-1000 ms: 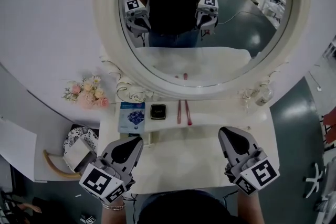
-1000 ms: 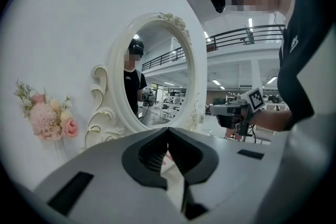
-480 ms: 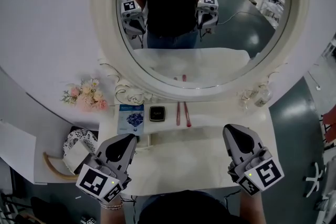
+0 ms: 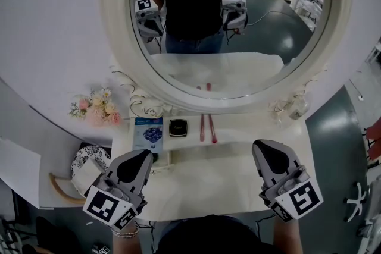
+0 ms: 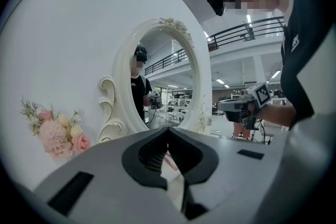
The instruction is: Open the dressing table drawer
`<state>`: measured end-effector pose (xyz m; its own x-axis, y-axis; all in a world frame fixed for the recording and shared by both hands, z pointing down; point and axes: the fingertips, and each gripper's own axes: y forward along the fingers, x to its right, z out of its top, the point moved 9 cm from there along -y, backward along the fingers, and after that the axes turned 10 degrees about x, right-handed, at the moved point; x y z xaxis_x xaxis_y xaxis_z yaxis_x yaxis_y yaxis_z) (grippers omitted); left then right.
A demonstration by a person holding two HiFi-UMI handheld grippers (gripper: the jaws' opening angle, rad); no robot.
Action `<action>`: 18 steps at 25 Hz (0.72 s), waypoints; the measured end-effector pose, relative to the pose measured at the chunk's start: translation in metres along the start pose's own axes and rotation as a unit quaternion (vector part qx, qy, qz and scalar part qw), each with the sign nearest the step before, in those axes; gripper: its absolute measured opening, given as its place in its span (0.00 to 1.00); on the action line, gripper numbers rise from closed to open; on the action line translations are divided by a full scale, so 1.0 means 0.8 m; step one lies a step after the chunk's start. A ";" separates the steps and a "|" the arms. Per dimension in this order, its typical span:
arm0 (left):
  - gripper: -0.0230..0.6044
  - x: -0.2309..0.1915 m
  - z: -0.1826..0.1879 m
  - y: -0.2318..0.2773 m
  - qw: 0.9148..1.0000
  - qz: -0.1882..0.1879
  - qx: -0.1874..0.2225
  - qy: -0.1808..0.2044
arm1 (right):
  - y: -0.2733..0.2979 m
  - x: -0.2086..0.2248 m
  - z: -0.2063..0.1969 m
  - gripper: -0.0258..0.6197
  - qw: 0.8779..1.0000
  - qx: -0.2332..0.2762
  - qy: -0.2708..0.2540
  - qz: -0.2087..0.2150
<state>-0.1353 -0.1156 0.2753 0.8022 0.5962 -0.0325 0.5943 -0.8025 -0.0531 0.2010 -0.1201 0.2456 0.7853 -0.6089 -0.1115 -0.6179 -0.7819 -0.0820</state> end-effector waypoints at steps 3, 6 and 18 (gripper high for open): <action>0.06 0.000 0.001 0.001 1.000 -0.002 -0.001 0.002 | 0.000 0.001 0.000 0.07 1.000 -0.002 0.001 0.000; 0.06 -0.001 0.002 0.002 1.000 -0.002 0.000 0.000 | 0.001 0.002 0.000 0.07 1.000 -0.003 0.002 -0.002; 0.06 -0.002 0.001 0.002 1.000 -0.003 0.003 -0.003 | 0.004 0.001 0.002 0.07 1.000 0.004 0.004 -0.003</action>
<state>-0.1360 -0.1176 0.2744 0.7985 0.6008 -0.0376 0.5984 -0.7990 -0.0591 0.1994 -0.1228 0.2439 0.7899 -0.6047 -0.1021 -0.6128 -0.7850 -0.0912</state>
